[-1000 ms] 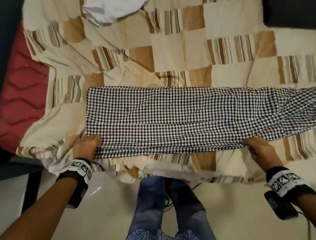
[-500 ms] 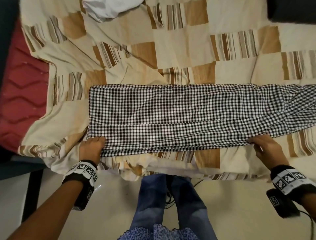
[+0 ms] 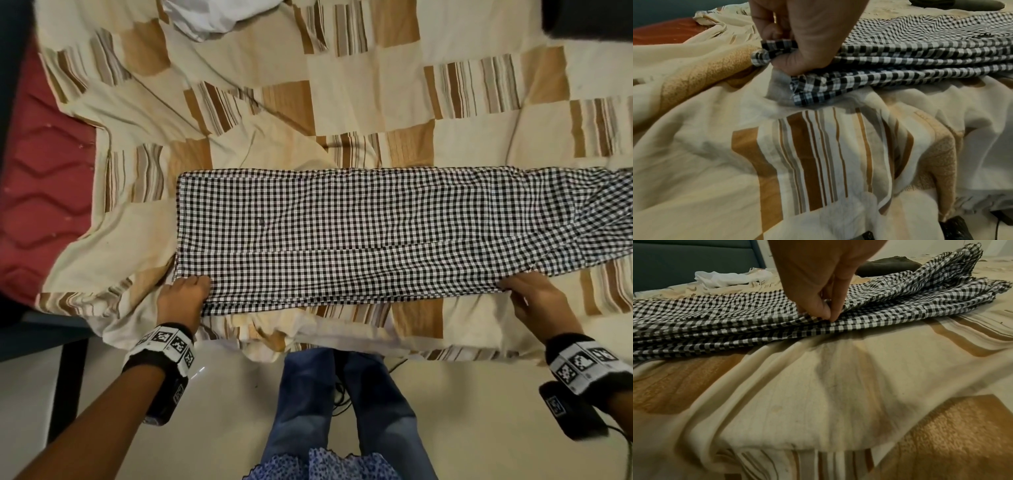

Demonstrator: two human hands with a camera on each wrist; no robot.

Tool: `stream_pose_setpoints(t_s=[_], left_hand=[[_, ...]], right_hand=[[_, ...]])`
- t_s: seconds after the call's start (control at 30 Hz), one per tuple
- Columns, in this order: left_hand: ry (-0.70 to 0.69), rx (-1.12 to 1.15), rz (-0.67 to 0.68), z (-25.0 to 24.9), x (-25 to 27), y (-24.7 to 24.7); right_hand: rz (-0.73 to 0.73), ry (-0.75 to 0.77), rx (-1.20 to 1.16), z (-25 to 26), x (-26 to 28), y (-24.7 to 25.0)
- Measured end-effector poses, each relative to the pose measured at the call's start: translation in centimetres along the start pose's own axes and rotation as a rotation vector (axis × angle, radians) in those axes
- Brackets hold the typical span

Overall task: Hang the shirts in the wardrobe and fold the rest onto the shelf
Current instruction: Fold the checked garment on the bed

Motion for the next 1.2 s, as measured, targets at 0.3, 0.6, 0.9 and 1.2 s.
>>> stream_pose_setpoints(t_s=[0.3,0.6,0.9,1.2], left_hand=[[-0.006,0.012,0.063,-0.3,0.3,0.3],[-0.03,-0.004,0.079,-0.3,0.6,-0.1],[-0.013,-0.062,0.29,-0.8,1.0,-0.6],[0.163,0.156,0.3,-2.0,-6.8,2.4]], right_hand=[[0.057,-0.041,0.024,-0.2,0.0,-0.5],[0.058,-0.041,0.07,-0.4,-0.3,-0.9],[0.315,-0.145,0.211,-0.5,-0.5,-2.8],[0.319,-0.005,0.269,12.9,-10.0,-4.7]])
Point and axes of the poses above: each hand's wrist, its own x-axis away from the middle knuckle, its own y-axis out of the back of the hand, z = x × y, the point moved 7 cm from there along -x, towards the middle knuckle, and after that the axes turned 12 degrees about -z, right-handed, at the moved point
